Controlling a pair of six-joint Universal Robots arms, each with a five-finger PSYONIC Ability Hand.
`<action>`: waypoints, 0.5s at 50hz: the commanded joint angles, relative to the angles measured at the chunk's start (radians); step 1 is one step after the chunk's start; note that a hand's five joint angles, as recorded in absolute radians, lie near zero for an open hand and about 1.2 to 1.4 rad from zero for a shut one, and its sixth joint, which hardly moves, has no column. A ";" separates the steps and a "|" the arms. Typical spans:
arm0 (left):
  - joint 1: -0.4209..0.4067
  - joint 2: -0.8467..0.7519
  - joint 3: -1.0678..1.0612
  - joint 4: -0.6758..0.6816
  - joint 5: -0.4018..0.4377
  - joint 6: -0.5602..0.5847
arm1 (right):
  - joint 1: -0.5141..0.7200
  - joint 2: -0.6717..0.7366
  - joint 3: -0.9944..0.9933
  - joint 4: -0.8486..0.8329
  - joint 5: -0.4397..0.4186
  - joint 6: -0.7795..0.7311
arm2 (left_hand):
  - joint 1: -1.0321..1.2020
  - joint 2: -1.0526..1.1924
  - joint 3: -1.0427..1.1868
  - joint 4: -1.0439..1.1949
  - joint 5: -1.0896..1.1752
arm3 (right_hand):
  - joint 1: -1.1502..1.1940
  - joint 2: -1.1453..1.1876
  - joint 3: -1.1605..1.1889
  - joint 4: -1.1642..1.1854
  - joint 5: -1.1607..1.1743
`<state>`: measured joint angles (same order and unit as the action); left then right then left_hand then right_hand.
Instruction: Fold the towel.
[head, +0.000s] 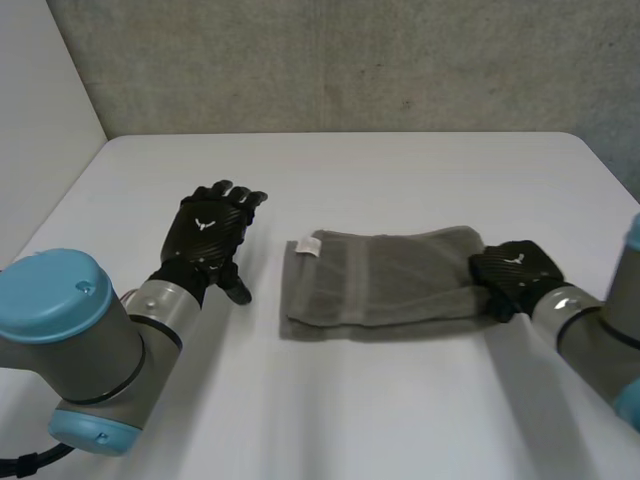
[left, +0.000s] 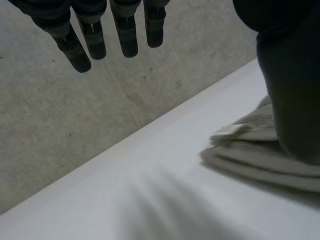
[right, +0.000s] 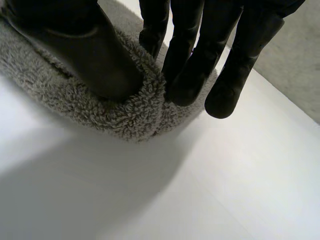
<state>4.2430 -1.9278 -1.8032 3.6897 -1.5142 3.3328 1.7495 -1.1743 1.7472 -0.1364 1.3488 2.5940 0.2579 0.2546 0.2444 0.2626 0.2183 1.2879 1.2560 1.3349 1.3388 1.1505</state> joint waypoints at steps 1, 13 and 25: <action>0.006 0.033 0.014 -0.002 -0.001 -0.012 | -0.076 -0.062 0.006 0.061 -0.005 -0.287 | -0.083 -0.079 -0.069 -0.087 -0.217 | 0.108 0.140 0.061 0.057 0.071; -0.043 0.041 0.090 -0.011 -0.014 -0.053 | 0.361 0.022 -0.248 0.049 -0.118 -0.156 | -0.080 -0.076 -0.066 -0.084 -0.215 | 0.108 0.140 0.061 0.057 0.071; -0.069 0.038 0.157 -0.022 -0.073 -0.134 | 0.512 0.094 -0.319 0.078 -0.011 0.051 | -0.077 -0.073 -0.063 -0.081 -0.212 | -1.113 -1.081 -1.160 -1.164 -1.151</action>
<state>4.1825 -1.8863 -1.6696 3.6740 -1.5766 3.2115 2.2639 -1.0592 1.4275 -0.0703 1.2505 2.4978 0.2577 0.2546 0.2443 0.2626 0.2183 0.7444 0.7353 0.7935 0.7915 0.5883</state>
